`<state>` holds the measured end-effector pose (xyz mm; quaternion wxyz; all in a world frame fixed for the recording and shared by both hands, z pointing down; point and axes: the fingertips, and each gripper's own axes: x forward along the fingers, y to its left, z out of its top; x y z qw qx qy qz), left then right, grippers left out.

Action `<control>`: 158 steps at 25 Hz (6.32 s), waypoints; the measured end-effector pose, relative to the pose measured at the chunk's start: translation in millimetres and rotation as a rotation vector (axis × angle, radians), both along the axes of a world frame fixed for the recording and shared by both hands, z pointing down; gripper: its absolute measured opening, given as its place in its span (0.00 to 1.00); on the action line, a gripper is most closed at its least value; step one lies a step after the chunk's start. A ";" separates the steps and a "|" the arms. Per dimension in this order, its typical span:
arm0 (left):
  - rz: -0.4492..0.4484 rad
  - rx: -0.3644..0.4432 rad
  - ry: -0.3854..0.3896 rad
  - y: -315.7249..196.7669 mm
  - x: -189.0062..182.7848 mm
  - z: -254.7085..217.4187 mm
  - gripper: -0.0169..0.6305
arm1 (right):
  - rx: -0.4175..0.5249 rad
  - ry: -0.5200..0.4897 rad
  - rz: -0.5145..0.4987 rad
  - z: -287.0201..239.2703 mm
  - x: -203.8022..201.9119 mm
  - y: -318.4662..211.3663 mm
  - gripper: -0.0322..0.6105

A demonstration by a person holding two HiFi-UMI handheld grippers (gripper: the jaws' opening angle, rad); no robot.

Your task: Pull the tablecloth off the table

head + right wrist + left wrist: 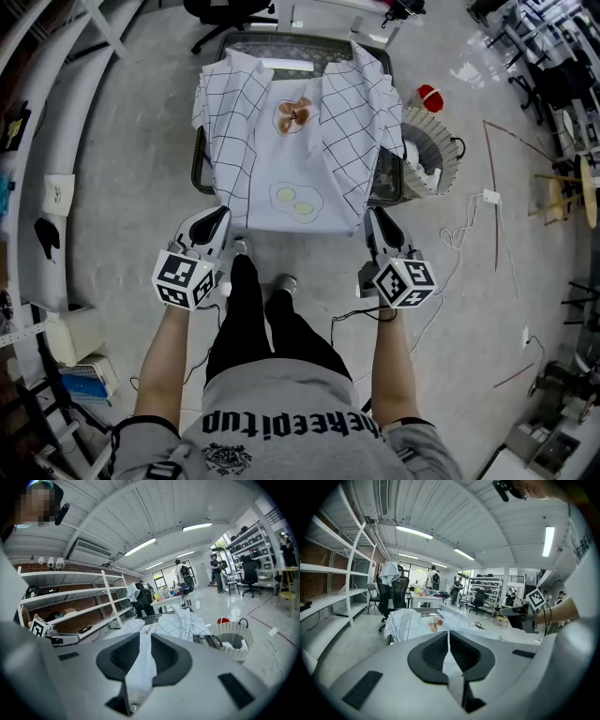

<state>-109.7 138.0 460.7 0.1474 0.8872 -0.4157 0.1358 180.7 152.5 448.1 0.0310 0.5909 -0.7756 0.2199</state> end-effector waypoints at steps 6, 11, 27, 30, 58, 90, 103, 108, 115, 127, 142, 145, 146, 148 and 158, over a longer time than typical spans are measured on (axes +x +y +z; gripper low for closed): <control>-0.039 0.041 0.022 -14.3 -7.5 -26.6 0.05 | 0.036 -0.014 0.007 -13.4 5.0 -10.7 0.13; -0.045 0.071 0.053 -27.6 2.6 -46.8 0.05 | 0.070 -0.012 -0.020 -32.6 6.3 -19.5 0.07; -0.024 0.145 0.074 -114.5 33.3 -87.2 0.05 | 0.138 0.016 -0.043 -80.2 29.1 -88.6 0.07; -0.021 0.144 0.070 -143.9 30.8 -82.6 0.05 | 0.145 0.019 -0.043 -85.3 24.2 -118.8 0.07; -0.187 -0.424 0.007 -279.7 -78.4 121.7 0.35 | 0.008 0.060 -0.079 -33.4 -47.8 -286.2 0.07; -0.397 -0.601 -0.309 -287.9 -67.9 188.1 0.07 | -0.188 0.042 0.104 42.4 80.7 -274.6 0.07; -0.445 -0.624 -0.377 -288.5 -67.0 190.2 0.06 | -0.358 0.021 0.139 107.0 135.7 -268.2 0.19; -0.468 -0.639 -0.382 -287.0 -68.1 189.4 0.06 | -0.423 -0.042 0.094 130.8 131.2 -276.6 0.28; -0.475 -0.650 -0.364 -287.7 -67.6 189.6 0.06 | -0.501 -0.078 0.056 161.5 130.7 -281.1 0.40; -0.477 -0.707 -0.329 -288.0 -67.8 191.7 0.06 | -0.579 -0.057 0.026 175.2 114.2 -287.0 0.07; -0.588 -0.585 -0.241 -341.2 -91.3 139.7 0.05 | -0.379 0.025 0.140 90.4 157.2 -314.6 0.07; -0.632 -0.542 -0.217 -362.2 -105.0 121.0 0.05 | -0.346 0.041 0.198 75.0 181.0 -323.6 0.07; -0.653 -0.537 -0.204 -364.7 -111.1 117.6 0.05 | -0.341 0.042 0.223 72.7 189.6 -323.0 0.07; -0.688 -0.536 -0.189 -363.2 -123.4 115.6 0.05 | -0.340 0.038 0.273 71.5 205.5 -315.7 0.07; -0.510 -0.422 -0.152 -366.1 -64.5 72.9 0.05 | -0.213 0.043 0.179 29.2 167.0 -318.9 0.07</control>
